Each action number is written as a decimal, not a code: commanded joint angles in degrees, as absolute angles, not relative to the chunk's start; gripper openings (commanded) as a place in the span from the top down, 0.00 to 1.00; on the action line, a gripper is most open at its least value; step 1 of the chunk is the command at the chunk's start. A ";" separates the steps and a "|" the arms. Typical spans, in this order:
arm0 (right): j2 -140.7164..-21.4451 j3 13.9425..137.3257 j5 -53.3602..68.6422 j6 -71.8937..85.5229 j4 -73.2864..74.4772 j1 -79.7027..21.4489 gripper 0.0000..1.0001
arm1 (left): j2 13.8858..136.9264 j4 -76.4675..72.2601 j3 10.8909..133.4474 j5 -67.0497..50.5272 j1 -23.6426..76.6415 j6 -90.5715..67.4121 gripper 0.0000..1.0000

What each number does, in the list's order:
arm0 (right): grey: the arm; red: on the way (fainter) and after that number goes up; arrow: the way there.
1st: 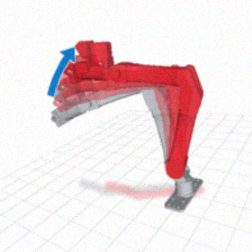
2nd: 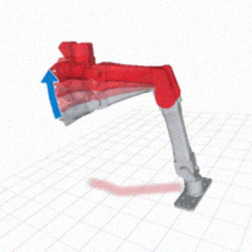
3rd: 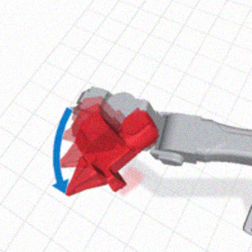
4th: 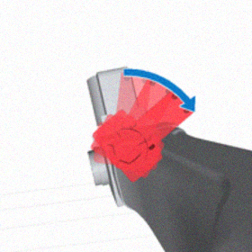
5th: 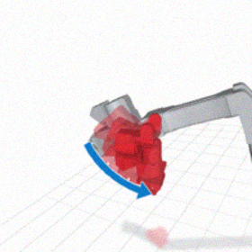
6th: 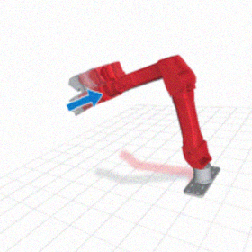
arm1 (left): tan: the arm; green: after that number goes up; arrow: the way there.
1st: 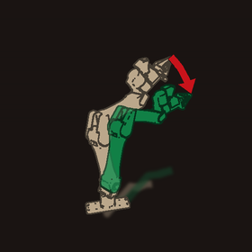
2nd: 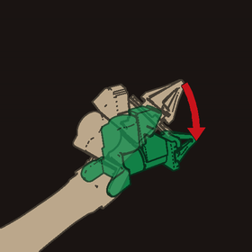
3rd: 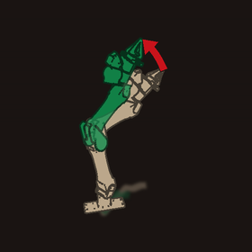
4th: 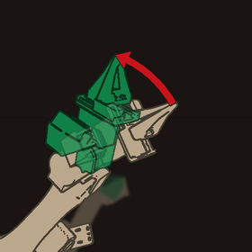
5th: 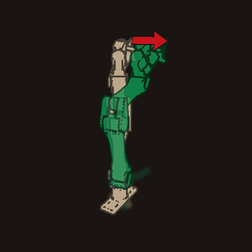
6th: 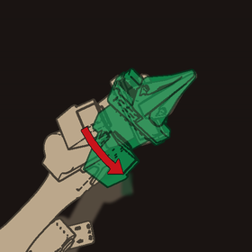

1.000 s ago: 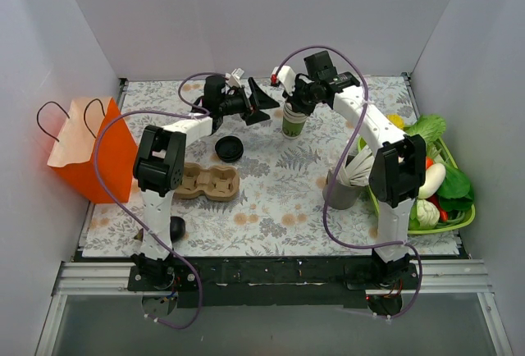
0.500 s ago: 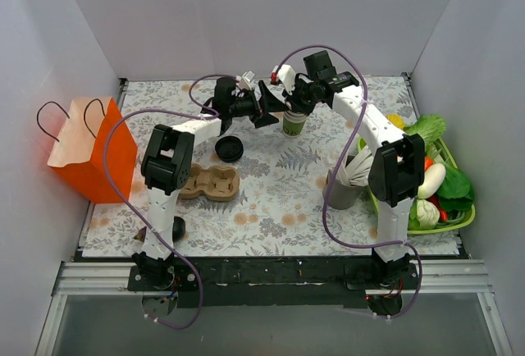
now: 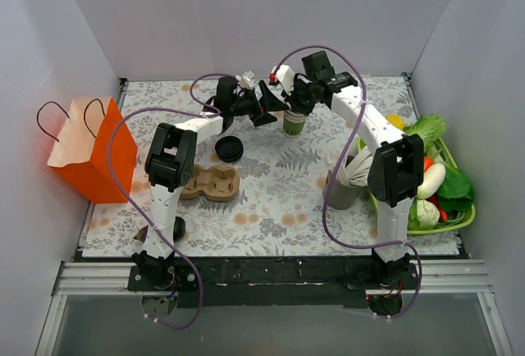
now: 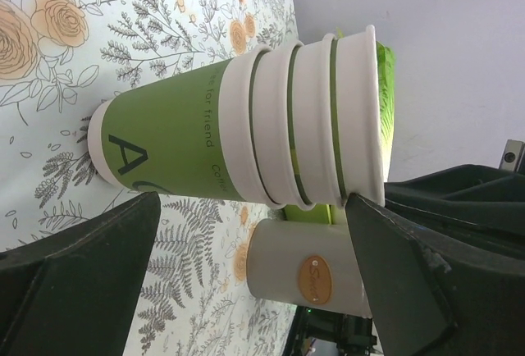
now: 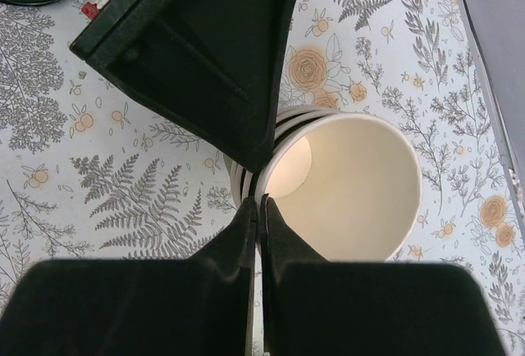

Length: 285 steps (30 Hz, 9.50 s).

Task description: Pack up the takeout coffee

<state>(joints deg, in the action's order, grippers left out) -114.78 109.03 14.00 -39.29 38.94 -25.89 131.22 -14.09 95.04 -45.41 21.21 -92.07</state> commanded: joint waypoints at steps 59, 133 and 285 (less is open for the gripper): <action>-77.52 63.02 20.56 -63.89 38.76 -45.35 0.99 | 86.04 45.24 80.59 -12.22 22.67 -24.00 0.02; -70.31 78.31 16.87 -35.60 37.18 -39.73 0.42 | 114.26 47.63 96.24 -14.94 23.03 -20.13 0.58; -63.97 45.97 -7.38 -85.96 46.41 -42.36 0.85 | 113.38 50.10 96.59 -14.33 22.15 -21.44 0.68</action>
